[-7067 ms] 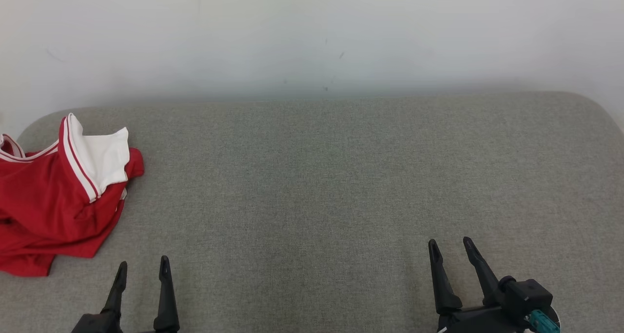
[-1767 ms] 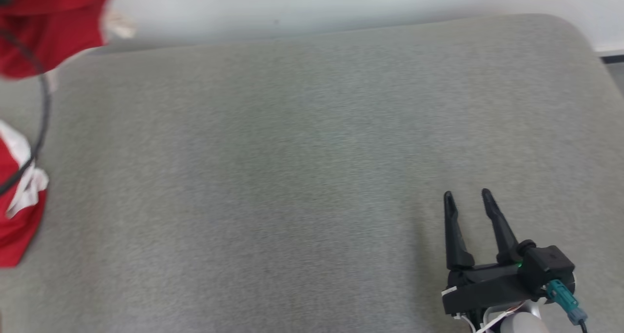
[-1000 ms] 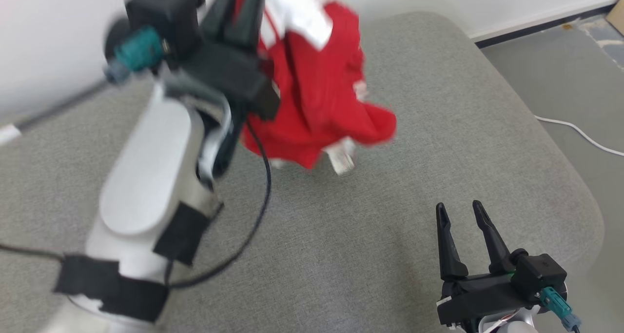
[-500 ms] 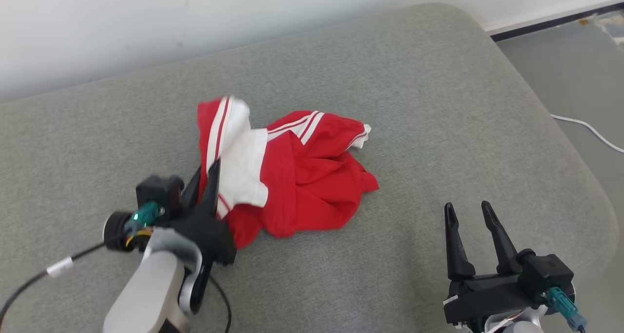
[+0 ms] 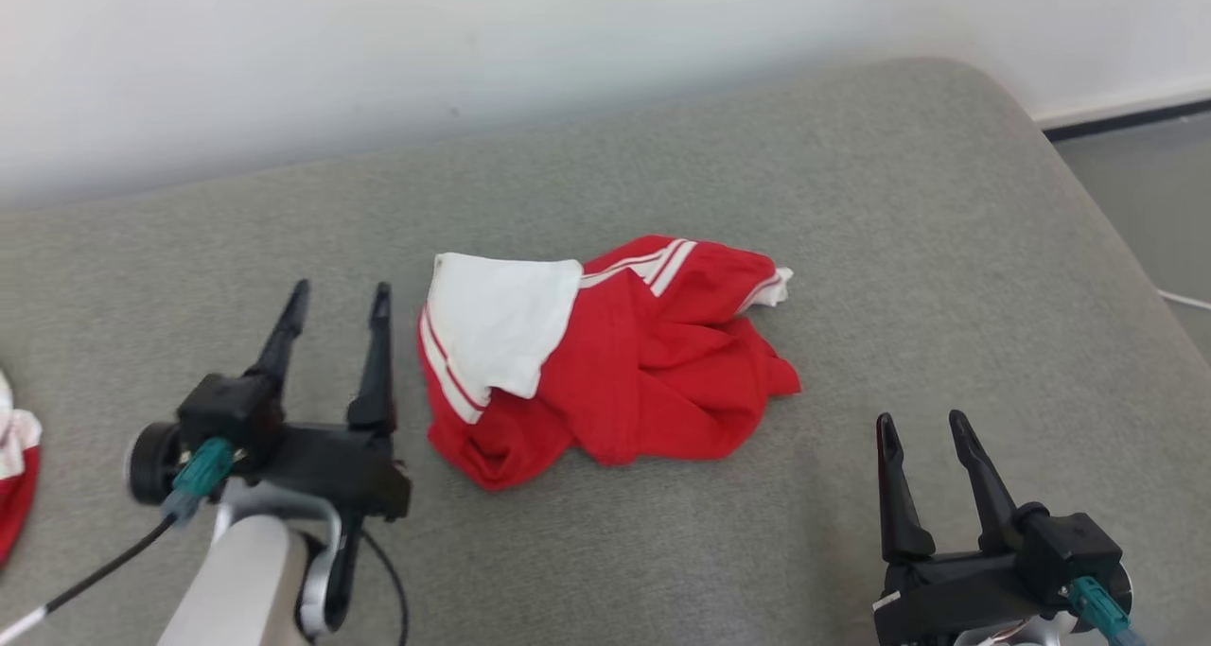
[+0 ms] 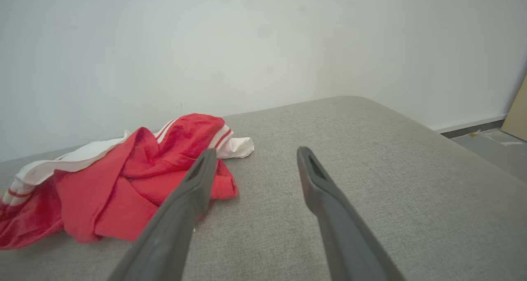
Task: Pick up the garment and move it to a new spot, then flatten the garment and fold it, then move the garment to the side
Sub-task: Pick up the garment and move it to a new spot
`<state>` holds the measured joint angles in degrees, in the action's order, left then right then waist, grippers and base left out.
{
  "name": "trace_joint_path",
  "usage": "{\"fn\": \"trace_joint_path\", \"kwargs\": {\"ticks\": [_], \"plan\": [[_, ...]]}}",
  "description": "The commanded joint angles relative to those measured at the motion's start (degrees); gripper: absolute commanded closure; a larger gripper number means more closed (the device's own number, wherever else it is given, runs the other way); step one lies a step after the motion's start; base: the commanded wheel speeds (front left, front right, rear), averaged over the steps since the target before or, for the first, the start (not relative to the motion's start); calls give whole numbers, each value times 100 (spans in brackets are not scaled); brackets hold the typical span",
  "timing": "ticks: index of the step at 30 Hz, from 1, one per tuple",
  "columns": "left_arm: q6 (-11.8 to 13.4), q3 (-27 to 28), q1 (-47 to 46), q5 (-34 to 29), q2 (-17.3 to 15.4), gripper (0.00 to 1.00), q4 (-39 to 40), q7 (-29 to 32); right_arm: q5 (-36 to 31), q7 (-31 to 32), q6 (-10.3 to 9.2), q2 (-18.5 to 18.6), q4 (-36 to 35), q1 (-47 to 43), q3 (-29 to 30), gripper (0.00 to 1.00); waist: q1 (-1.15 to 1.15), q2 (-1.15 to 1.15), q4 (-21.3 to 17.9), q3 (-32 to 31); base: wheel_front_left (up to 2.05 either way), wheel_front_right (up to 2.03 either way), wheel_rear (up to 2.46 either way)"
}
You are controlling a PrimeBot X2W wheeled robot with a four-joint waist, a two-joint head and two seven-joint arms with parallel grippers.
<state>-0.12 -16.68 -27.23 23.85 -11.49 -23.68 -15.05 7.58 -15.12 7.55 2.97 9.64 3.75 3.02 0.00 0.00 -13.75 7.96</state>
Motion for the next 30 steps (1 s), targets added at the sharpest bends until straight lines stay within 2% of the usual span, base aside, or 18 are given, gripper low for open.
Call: {"fn": "trace_joint_path", "kwargs": {"ticks": [1,5,11,20,30], "plan": [[37,57,204,-62,-51,0,121,-15,-17,-6,-12,-17,-16,-57,-6,0,0,0,253,-217,0,0,0],[210,454,758,-413,-327,0,989,-17,-86,-5,-12,-15,-28,-170,15,0,0,0,571,-364,0,0,0],[155,947,1453,-608,-429,0,1640,-18,-153,-5,-12,-16,-26,-226,-4,0,0,0,887,-469,0,0,0],[-101,1611,2515,-890,-194,0,1971,-19,-209,-6,-12,-15,54,-320,-31,0,0,0,1077,-636,0,0,0],[-341,1919,3279,-1383,289,0,1960,-18,-288,-6,-12,-15,132,-437,-13,0,0,0,1123,-720,0,0,0]]}}
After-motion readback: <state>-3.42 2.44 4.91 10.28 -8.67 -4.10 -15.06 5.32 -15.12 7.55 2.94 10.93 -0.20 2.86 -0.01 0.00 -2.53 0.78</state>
